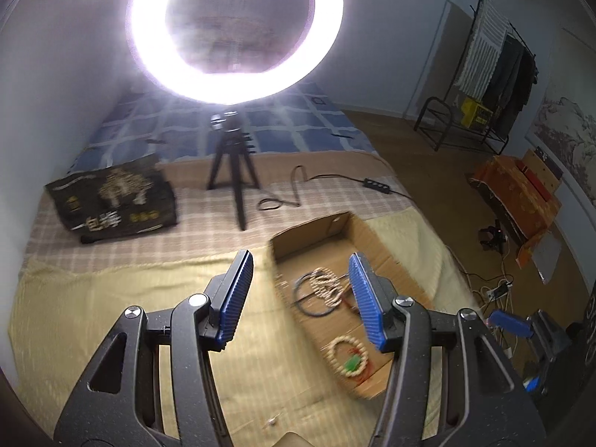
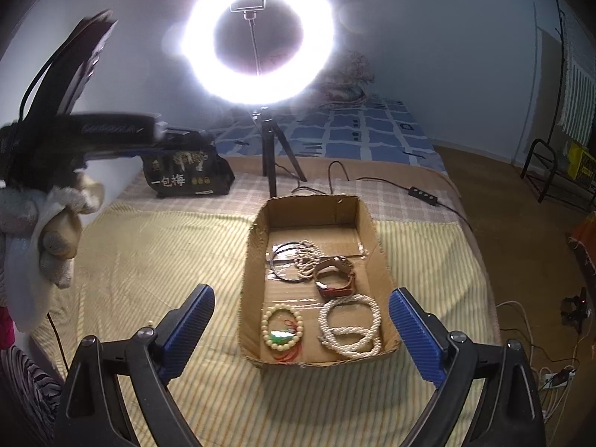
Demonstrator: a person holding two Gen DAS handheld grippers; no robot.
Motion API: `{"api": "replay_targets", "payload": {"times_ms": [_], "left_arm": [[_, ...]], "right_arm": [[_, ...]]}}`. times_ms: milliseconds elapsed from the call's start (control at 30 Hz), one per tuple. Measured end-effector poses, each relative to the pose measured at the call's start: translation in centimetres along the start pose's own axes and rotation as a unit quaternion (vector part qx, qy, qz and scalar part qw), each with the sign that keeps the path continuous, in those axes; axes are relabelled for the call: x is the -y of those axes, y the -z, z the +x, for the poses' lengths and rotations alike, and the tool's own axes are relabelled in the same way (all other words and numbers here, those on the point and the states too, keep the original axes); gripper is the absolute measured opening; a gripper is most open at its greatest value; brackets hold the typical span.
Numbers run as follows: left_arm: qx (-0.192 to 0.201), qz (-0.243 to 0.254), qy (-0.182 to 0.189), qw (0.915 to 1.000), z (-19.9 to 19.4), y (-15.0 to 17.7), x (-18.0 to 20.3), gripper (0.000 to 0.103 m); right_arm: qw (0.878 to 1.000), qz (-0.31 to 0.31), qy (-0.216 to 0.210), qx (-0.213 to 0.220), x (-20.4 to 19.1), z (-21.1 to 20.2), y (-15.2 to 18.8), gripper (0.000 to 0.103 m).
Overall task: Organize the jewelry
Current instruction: 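Withdraw both open tools from the box toward the loose pearl earrings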
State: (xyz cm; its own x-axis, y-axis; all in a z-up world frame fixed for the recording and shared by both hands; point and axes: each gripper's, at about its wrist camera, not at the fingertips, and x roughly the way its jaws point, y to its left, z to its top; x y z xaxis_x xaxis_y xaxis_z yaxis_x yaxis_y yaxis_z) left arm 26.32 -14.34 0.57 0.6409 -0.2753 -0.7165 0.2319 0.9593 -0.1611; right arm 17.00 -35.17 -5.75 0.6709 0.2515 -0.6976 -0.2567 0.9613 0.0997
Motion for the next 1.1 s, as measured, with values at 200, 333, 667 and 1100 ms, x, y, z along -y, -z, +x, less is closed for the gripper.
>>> {"api": "replay_targets", "payload": {"times_ms": [200,333,667,1100], "left_arm": [[-0.008,-0.022,-0.014,0.9996,-2.3,3.0,-4.9,0.055],[-0.028,-0.041,-0.015,0.9986,-3.1,5.6,-8.0,0.055],[-0.081,-0.061,-0.003,0.9949,-3.1,11.0,-11.0,0.055],[-0.181,-0.067,0.032,0.9808,1.8,16.3,-10.7,0.019]], "right_arm": [[0.999,0.011,-0.034,-0.016,-1.3,0.4,-0.1,0.095],[0.998,0.000,-0.053,-0.028,-3.0,1.0,0.2,0.088],[0.991,-0.051,-0.096,-0.077,-7.9,3.6,3.0,0.063],[0.976,-0.111,-0.123,-0.137,-12.8,8.5,7.5,0.036]]}}
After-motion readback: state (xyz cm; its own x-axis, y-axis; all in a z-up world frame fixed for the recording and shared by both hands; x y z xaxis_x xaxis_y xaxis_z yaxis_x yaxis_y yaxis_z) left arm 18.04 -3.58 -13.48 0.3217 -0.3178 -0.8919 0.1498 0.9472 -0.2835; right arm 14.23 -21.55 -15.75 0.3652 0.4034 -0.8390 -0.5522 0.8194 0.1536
